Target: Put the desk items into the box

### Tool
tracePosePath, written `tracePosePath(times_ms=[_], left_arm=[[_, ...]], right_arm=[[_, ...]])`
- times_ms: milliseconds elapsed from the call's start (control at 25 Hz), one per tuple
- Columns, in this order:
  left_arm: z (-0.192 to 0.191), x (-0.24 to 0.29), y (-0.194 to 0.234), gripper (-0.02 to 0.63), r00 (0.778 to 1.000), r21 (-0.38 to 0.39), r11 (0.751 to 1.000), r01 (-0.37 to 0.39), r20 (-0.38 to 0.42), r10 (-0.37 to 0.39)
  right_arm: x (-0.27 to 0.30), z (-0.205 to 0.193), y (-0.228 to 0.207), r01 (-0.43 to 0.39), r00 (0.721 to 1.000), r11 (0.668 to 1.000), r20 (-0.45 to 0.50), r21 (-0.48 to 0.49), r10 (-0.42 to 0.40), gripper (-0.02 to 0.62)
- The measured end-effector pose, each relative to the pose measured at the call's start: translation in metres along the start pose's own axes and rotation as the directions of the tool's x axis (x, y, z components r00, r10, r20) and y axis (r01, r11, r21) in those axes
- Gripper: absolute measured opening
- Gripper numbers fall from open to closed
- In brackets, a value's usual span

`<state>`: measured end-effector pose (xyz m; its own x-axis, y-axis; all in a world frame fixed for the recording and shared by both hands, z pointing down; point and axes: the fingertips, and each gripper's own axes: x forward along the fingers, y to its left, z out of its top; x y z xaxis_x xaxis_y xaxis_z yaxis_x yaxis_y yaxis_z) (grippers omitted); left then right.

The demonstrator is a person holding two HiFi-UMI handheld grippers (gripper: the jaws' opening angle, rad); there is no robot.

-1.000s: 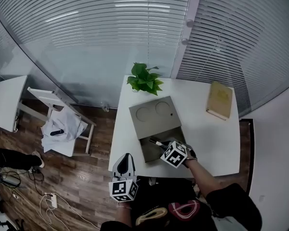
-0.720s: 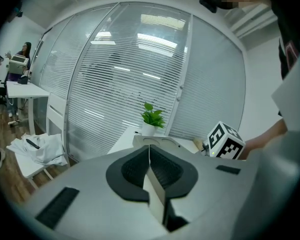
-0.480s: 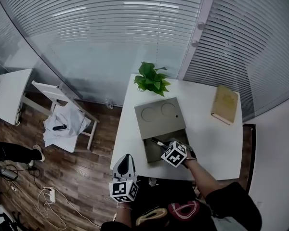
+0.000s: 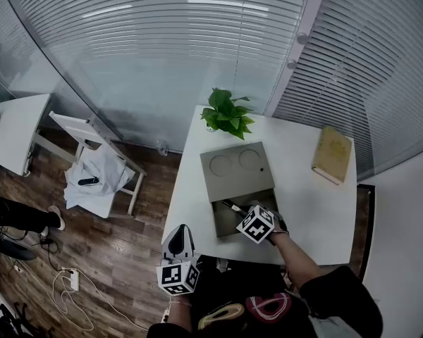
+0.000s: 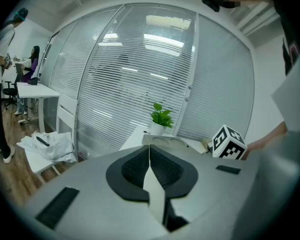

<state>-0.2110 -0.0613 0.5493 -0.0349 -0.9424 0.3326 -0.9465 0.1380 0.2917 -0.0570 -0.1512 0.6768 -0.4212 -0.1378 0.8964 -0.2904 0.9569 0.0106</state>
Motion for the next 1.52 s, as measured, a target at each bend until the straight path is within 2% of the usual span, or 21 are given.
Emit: tracePosePath(times_ms=[280,480,680,880,1040,1360,1520], left_arm=[[-0.002,0.001,0.0,0.018,1.0,0.014,1.0,-0.007,-0.013,0.007],[0.001,0.001,-0.006,0.018,1.0,0.022,1.0,0.005,-0.003,-0.005],[0.002,-0.003,-0.003,0.019,1.0,0.018,1.0,-0.005,0.003,0.005],[0.006,-0.005,0.003,0.018,0.999,0.002,1.0,-0.031,0.021,0.031],[0.007,-0.006,0.0,0.02,0.999,0.009,1.0,-0.025,0.029,0.025],[0.011,0.003,-0.021,0.019,0.998,0.024,0.999,0.048,0.026,-0.049],[0.019,0.008,-0.034,0.02,0.995,0.037,0.995,0.09,0.031,-0.091]], right_arm=[[0.0,-0.001,0.0,0.01,1.0,1.0,0.002,0.009,-0.01,0.088],[0.001,-0.002,-0.002,-0.028,0.999,0.989,0.039,0.145,0.022,0.118],[0.001,0.0,0.006,-0.083,0.994,0.968,0.083,0.236,0.065,0.22],[-0.008,0.003,0.001,-0.055,0.989,0.964,0.149,0.261,0.016,0.262],[-0.022,0.008,0.002,-0.084,0.974,0.95,0.227,0.302,0.014,0.284],[-0.057,0.011,0.0,-0.098,0.937,0.929,0.349,0.356,-0.035,0.291],[-0.083,0.02,-0.005,-0.1,0.895,0.909,0.436,0.405,-0.096,0.291]])
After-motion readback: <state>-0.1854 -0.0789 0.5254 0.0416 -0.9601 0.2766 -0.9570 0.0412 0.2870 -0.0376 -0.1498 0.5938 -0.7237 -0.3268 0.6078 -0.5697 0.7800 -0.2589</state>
